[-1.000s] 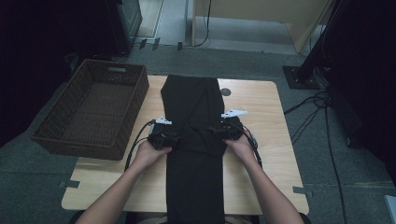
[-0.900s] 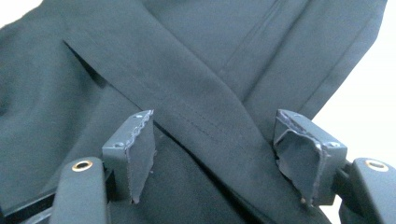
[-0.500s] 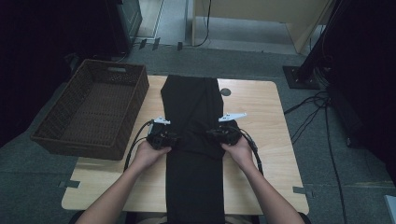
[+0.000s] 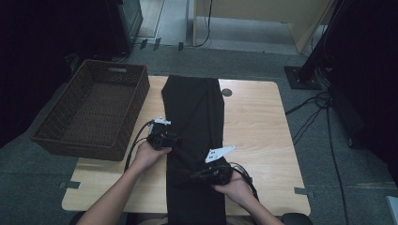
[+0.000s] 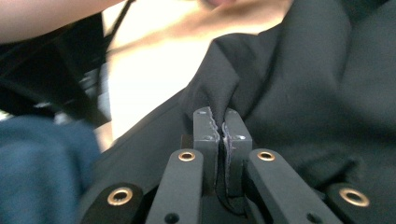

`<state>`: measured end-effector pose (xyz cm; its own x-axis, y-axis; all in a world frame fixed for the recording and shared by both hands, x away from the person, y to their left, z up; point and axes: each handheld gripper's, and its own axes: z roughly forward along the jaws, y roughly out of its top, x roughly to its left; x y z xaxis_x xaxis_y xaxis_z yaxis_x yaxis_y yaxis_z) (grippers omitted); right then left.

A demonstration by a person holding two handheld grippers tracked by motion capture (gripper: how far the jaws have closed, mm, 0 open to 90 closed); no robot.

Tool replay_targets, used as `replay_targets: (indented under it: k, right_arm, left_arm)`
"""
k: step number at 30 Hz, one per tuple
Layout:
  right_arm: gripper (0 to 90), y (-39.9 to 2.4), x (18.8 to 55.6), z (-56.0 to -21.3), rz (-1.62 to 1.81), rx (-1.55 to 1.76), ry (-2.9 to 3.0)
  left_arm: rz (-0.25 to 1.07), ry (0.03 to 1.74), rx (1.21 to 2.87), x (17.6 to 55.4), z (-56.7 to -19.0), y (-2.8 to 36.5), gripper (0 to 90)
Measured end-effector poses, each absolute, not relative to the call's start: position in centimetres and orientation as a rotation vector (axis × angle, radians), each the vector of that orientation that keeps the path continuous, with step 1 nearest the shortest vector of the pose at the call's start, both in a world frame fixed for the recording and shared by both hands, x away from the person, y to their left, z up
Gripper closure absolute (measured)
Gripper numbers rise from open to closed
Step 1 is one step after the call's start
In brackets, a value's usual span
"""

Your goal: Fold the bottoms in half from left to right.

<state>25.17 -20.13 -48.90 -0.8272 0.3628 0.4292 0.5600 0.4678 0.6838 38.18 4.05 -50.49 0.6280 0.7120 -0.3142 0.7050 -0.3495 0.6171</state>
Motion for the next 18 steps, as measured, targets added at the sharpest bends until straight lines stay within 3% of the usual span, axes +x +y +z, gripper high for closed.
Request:
replay_targets:
  k: [2, 5, 8, 18]
  right_arm:
    - [85.3, -19.9, 24.6, -48.9, -1.254, -0.734, -2.469]
    - [63.7, -19.9, 24.6, -48.6, -1.256, -0.703, -2.505]
    - [55.7, -21.1, 26.1, -48.3, -1.373, -0.827, -2.536]
    - [47.8, -23.4, 32.0, -50.3, -1.371, -1.324, -2.682]
  left_arm:
    - [0.015, 1.104, 2.104, 38.2, -50.5, 4.1, 59.4]
    - [0.029, 1.103, 2.113, 38.0, -50.5, 3.9, 59.3]
    - [0.03, 1.096, 2.123, 37.8, -50.4, 3.8, 59.2]
    - [0.05, 1.073, 2.156, 37.2, -50.3, 3.5, 58.2]
